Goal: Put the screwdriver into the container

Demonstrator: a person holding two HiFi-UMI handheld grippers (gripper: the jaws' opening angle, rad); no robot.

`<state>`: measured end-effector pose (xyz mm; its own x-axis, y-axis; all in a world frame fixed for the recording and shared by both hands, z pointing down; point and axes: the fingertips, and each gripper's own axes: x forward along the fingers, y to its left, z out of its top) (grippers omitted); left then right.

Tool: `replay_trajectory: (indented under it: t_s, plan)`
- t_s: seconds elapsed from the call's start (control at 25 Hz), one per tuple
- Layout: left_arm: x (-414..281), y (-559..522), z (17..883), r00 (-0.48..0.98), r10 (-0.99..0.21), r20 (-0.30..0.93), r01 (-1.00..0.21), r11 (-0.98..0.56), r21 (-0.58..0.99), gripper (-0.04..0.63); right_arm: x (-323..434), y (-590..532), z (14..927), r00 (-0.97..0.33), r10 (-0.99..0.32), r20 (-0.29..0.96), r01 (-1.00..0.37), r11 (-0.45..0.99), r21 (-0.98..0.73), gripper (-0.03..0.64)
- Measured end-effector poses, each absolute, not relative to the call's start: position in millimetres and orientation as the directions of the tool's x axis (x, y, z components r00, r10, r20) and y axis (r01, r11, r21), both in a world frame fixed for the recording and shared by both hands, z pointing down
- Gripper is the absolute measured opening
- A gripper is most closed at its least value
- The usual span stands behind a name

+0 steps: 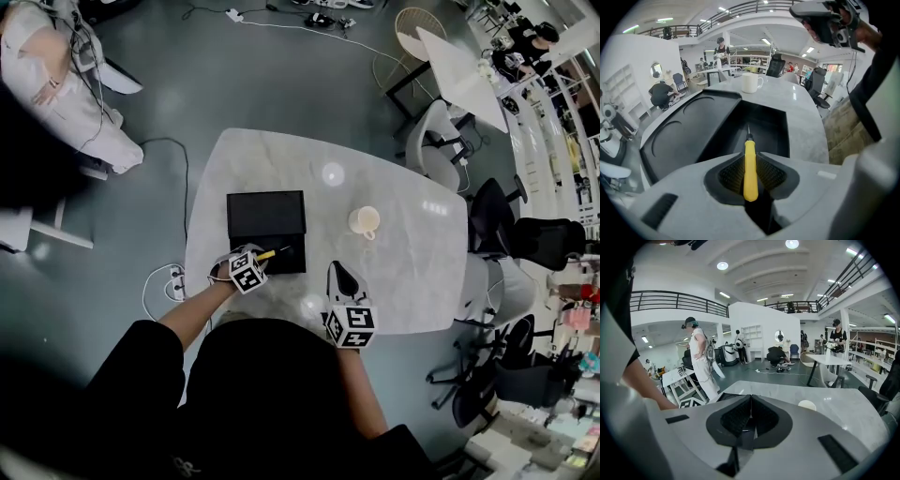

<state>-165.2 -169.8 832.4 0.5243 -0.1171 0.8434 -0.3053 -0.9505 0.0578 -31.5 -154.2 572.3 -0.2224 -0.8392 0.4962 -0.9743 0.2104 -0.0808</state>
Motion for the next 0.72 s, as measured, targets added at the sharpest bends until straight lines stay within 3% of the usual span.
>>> replay_trajectory:
  t_s: [0.4, 0.72]
  plan:
    - [-185.1, -173.3, 825.2, 0.515, -0.144, 0.845, -0.403, -0.911, 0.091, 0.092, -27.4, -154.9, 575.8, -0.229, -0.849, 0.476, -0.973, 0.194, -0.122, 0.014]
    - [-194.5, -188.3, 753.5, 0.636, -0.27, 0.723, -0.524, -0.839, 0.147, 0.092, -17.4, -143.8, 574.0, -0.213, -0.857, 0.469, -0.977, 0.178, -0.118, 0.012]
